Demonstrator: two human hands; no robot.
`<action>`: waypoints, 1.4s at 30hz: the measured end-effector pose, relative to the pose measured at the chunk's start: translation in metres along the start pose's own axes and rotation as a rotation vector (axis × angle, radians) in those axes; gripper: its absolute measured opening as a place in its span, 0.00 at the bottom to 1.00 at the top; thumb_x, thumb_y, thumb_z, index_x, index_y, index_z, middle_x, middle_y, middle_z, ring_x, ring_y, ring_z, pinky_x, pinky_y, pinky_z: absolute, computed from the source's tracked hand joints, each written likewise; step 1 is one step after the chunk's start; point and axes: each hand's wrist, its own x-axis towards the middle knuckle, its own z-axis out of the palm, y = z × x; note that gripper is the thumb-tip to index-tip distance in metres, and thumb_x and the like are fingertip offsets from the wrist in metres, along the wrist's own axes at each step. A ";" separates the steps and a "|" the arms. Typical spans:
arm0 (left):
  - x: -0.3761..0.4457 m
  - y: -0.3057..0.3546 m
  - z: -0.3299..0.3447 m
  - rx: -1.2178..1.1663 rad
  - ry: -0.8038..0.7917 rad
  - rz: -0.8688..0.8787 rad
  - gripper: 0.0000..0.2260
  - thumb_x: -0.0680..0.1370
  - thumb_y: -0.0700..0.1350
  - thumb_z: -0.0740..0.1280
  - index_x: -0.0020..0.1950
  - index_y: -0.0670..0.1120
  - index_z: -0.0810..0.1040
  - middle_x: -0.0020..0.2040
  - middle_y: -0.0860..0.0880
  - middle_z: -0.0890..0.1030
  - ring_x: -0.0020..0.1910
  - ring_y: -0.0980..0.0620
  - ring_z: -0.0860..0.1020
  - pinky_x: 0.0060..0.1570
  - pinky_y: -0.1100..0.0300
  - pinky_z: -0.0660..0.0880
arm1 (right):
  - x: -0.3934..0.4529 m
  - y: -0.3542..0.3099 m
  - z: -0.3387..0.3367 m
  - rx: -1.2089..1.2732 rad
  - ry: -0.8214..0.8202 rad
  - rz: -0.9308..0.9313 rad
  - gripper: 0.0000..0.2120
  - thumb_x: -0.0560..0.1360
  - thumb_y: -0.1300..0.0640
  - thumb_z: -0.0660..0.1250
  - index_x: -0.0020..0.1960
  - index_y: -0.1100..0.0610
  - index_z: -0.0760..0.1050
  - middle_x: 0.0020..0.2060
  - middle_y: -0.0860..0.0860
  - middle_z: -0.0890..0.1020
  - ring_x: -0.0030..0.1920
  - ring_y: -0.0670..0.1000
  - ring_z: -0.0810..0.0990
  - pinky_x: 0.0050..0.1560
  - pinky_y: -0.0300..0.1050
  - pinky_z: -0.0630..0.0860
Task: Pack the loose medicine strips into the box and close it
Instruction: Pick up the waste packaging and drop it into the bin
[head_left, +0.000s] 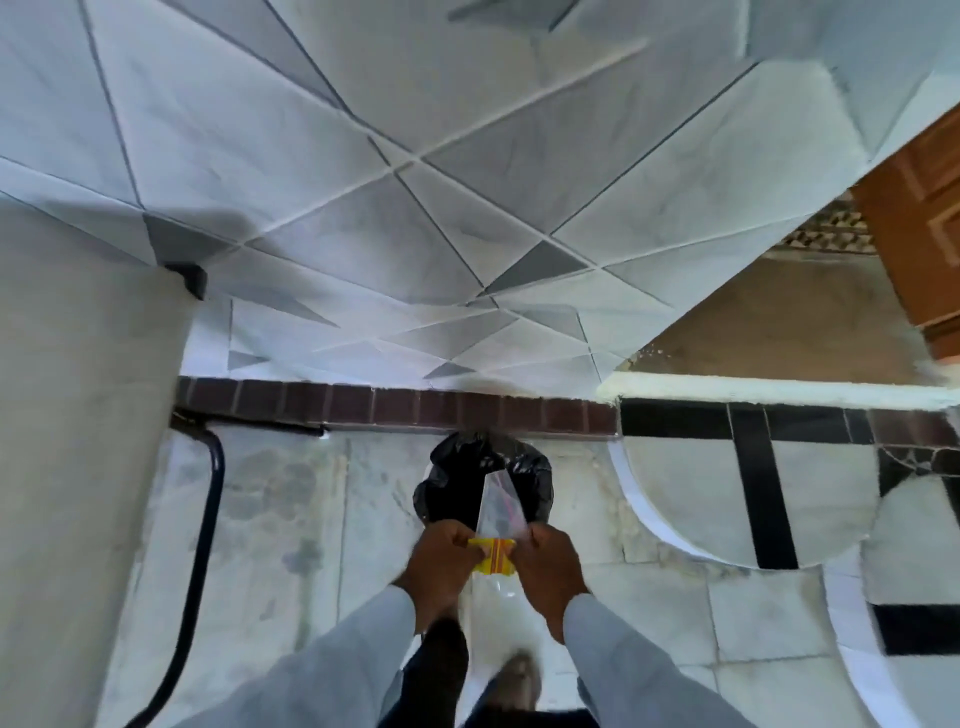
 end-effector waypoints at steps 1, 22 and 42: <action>0.015 -0.001 0.004 -0.005 -0.003 -0.020 0.10 0.70 0.39 0.72 0.32 0.47 0.74 0.27 0.50 0.72 0.29 0.52 0.70 0.32 0.58 0.67 | 0.018 0.005 0.003 -0.026 0.014 0.009 0.14 0.71 0.60 0.65 0.29 0.56 0.65 0.27 0.50 0.70 0.32 0.52 0.67 0.34 0.46 0.65; 0.254 -0.098 0.043 0.191 0.111 -0.138 0.09 0.75 0.41 0.62 0.34 0.47 0.74 0.31 0.49 0.75 0.34 0.49 0.74 0.36 0.60 0.70 | 0.283 0.123 0.090 -0.200 -0.225 0.252 0.20 0.69 0.57 0.69 0.60 0.62 0.75 0.51 0.56 0.81 0.51 0.55 0.79 0.58 0.52 0.76; 0.025 0.113 -0.099 -0.018 0.445 0.366 0.13 0.74 0.37 0.59 0.50 0.49 0.79 0.51 0.48 0.82 0.47 0.51 0.79 0.50 0.60 0.75 | 0.032 -0.169 0.022 -0.340 -0.134 -0.635 0.23 0.75 0.57 0.64 0.70 0.53 0.66 0.66 0.53 0.76 0.61 0.54 0.78 0.64 0.52 0.74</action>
